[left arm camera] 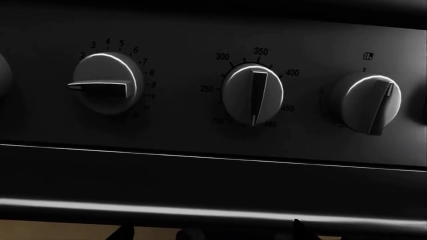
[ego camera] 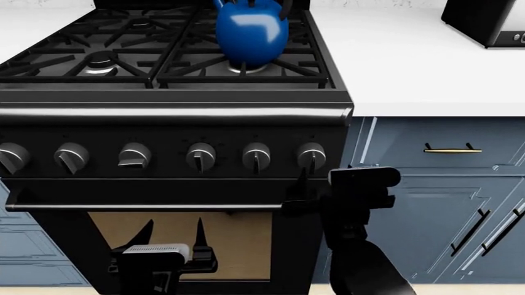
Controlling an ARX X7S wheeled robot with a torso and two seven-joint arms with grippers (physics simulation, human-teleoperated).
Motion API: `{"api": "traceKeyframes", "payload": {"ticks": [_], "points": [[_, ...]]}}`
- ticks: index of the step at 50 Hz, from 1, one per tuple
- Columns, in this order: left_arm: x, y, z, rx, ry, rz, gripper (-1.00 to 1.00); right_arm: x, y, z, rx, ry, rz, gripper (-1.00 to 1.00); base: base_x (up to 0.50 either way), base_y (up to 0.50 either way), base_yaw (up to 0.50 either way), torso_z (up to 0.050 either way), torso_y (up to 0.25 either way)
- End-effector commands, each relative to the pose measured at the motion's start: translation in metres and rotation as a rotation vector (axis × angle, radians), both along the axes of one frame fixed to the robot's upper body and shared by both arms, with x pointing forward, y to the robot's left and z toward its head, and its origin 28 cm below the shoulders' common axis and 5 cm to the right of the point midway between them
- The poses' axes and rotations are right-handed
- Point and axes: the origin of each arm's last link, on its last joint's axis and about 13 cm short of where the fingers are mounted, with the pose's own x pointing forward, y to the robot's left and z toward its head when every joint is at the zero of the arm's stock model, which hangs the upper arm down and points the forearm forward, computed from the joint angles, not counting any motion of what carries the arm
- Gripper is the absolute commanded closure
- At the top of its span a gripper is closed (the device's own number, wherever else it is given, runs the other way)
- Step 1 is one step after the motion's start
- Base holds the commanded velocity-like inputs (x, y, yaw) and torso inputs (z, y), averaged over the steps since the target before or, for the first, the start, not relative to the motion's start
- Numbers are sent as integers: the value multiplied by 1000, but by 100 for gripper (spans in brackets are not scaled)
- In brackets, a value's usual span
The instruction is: Turn on the front right burner of the stove.
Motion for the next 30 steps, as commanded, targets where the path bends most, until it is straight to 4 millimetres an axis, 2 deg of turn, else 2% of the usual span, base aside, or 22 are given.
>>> {"api": "traceKeyframes", "payload": {"ticks": [1,15,30], "points": [[0,0,0,-2,0,-3,-100,14,6,7,-21,15,-8,-100,0,0,0,0,0],[-1,1,0,-13,0,-4,-100,17,12,-3,-32,40,-1,-100,0,0,0,0,0],[0,1,0,-14,-1,-5,-100,25,14,-1,-27,35,-6,-100,0,0,0,0,0]]}}
